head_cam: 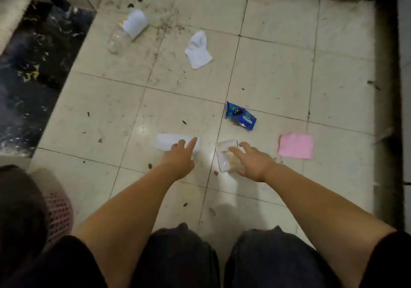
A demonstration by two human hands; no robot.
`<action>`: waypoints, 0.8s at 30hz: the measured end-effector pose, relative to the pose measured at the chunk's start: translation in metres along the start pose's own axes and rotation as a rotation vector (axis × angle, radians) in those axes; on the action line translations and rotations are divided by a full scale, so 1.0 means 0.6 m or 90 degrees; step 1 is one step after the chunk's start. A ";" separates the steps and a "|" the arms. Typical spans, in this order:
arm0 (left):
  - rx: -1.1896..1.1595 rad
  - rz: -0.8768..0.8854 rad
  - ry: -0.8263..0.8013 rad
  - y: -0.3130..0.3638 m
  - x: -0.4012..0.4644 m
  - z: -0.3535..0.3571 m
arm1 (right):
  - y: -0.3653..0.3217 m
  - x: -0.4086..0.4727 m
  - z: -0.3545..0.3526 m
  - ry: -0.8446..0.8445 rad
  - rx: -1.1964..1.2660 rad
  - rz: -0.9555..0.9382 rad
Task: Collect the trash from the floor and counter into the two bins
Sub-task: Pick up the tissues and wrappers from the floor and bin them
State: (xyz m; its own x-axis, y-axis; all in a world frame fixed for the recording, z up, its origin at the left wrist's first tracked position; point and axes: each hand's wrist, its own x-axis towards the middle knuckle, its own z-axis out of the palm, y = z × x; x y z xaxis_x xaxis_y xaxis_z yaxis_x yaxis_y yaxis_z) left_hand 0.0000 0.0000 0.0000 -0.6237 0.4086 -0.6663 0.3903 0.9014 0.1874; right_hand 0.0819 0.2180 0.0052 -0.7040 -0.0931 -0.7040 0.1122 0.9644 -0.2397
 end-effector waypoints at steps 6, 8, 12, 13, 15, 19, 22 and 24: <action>0.140 0.048 0.009 -0.081 0.109 0.083 | 0.017 0.122 0.081 0.044 -0.124 -0.056; 0.186 0.061 0.045 -0.092 0.121 0.085 | 0.019 0.137 0.081 0.067 -0.141 -0.066; 0.182 0.068 0.056 -0.081 0.132 0.080 | 0.013 0.144 0.078 0.035 -0.139 -0.060; 0.157 0.068 0.039 -0.077 0.134 0.080 | 0.010 0.144 0.079 0.018 -0.135 -0.051; 0.092 0.059 -0.003 -0.073 0.135 0.082 | 0.006 0.143 0.081 -0.008 -0.125 -0.041; -0.027 0.020 0.008 -0.077 0.112 0.065 | 0.011 0.135 0.046 -0.002 -0.073 -0.018; -0.081 0.007 0.105 -0.081 0.067 0.010 | 0.006 0.126 -0.031 0.054 -0.042 -0.022; -0.115 -0.012 0.171 -0.094 0.024 -0.048 | -0.016 0.122 -0.097 0.101 -0.023 -0.040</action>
State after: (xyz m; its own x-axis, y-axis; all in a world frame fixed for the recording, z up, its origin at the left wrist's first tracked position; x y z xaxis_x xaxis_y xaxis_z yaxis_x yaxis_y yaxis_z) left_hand -0.0505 -0.0410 0.0006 -0.7958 0.3927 -0.4610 0.2647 0.9103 0.3183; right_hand -0.0116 0.2166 -0.0049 -0.8112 -0.1152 -0.5734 0.0413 0.9667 -0.2527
